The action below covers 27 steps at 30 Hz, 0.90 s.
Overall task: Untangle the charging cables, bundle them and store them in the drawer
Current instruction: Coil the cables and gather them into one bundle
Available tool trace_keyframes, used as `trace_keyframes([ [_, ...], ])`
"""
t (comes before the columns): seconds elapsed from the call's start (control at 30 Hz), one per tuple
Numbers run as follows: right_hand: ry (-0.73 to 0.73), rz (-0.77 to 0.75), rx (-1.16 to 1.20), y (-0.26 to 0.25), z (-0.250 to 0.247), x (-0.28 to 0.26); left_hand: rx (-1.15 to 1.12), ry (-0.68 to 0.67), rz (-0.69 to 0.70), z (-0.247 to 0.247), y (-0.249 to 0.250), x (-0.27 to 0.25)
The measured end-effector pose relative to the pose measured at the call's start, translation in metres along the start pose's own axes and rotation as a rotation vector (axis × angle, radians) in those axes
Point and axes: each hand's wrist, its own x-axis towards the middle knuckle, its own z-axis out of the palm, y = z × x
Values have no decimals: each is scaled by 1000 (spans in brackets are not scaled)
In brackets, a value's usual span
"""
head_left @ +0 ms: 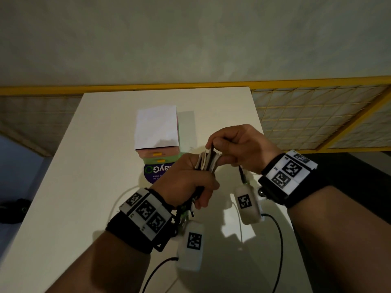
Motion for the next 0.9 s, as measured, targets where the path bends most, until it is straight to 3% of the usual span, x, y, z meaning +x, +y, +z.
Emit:
trace_keyframes([
  [0.2,80,1,112,11,4,1,-68,-12,-26,1,4,-1],
  [0.33,161,-221,-67,3,-4,2,-6,15,-40,1,5,0],
  [0.4,157,-254,-64,-2,-8,5,-38,23,-61,4,10,0],
  [0.63,78,-11,-131,-7,-11,10,33,-18,-6,7,23,-3],
  [0.8,64,-85,-125,-18,-7,12,2,-10,-98,7,14,0],
  [0.9,51,-103,-164,-15,-4,13,-33,-41,-80,9,12,-3],
])
